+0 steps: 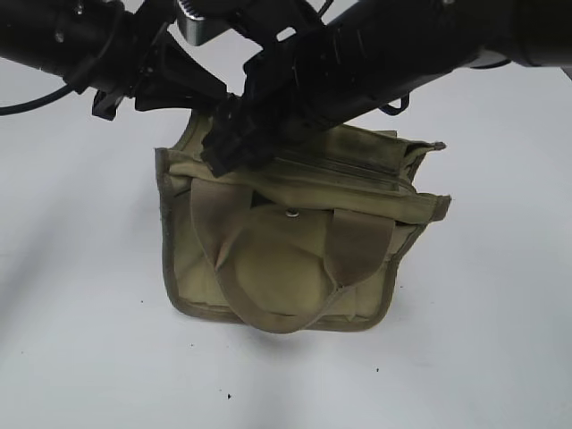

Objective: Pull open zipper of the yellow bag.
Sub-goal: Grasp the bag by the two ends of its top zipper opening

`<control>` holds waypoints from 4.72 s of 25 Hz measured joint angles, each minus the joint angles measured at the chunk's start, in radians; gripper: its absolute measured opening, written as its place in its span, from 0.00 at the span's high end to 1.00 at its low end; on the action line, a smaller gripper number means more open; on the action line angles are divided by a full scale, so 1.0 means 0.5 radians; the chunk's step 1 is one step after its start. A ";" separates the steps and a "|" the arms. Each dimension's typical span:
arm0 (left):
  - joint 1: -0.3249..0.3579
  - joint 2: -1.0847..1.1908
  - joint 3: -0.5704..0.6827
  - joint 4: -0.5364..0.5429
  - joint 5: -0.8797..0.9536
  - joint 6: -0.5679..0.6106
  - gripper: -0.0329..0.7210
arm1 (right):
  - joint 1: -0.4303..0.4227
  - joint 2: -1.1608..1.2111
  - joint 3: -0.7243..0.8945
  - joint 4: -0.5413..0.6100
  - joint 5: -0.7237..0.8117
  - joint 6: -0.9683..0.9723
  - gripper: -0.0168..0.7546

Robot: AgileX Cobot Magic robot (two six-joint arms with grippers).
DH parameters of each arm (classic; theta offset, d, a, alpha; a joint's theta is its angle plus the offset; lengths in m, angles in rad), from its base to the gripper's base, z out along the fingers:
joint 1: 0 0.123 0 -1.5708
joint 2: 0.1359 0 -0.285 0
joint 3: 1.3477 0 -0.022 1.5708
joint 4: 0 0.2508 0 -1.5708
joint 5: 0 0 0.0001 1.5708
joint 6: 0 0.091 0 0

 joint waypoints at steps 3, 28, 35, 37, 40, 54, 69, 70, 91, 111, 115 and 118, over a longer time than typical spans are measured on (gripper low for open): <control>0.002 0.000 0.000 0.007 -0.008 0.000 0.94 | 0.000 0.031 0.000 -0.002 -0.041 0.014 0.52; 0.006 0.000 0.002 0.000 0.091 0.000 0.94 | 0.000 0.074 -0.014 -0.371 0.168 0.266 0.98; 0.002 0.000 0.002 -0.036 0.148 0.000 0.94 | 0.000 -0.042 -0.014 -0.598 0.511 0.354 0.98; 0.002 0.000 0.002 -0.046 0.151 0.000 0.94 | 0.000 -0.096 -0.014 -0.684 0.643 0.425 0.98; 0.002 0.000 0.000 -0.060 0.151 0.000 0.94 | -0.002 -0.172 -0.014 -0.843 0.849 0.550 0.98; 0.002 0.000 0.000 -0.062 0.149 0.000 0.95 | -0.513 -0.250 -0.006 -0.817 1.623 0.735 0.98; 0.002 0.000 0.000 -0.063 0.149 0.000 0.95 | -0.349 -0.286 -0.006 0.058 0.825 0.016 0.53; 0.002 0.000 0.000 -0.063 0.149 0.002 0.95 | -0.347 -0.271 -0.004 0.058 0.783 0.009 0.50; 0.002 0.000 0.000 -0.061 0.151 0.015 0.95 | -0.209 -0.038 -0.008 -0.232 0.683 -0.098 0.56; 0.000 0.000 0.002 -0.115 0.203 0.016 0.95 | -0.202 -0.154 -0.014 -0.456 1.065 0.091 0.98; 0.000 0.000 0.000 -0.135 0.203 0.016 0.95 | -0.204 -0.321 -0.014 -0.591 1.210 0.148 0.98; 0.000 0.000 0.000 -0.140 0.203 0.016 0.95 | -0.270 -0.381 -0.014 -0.678 1.361 0.220 0.98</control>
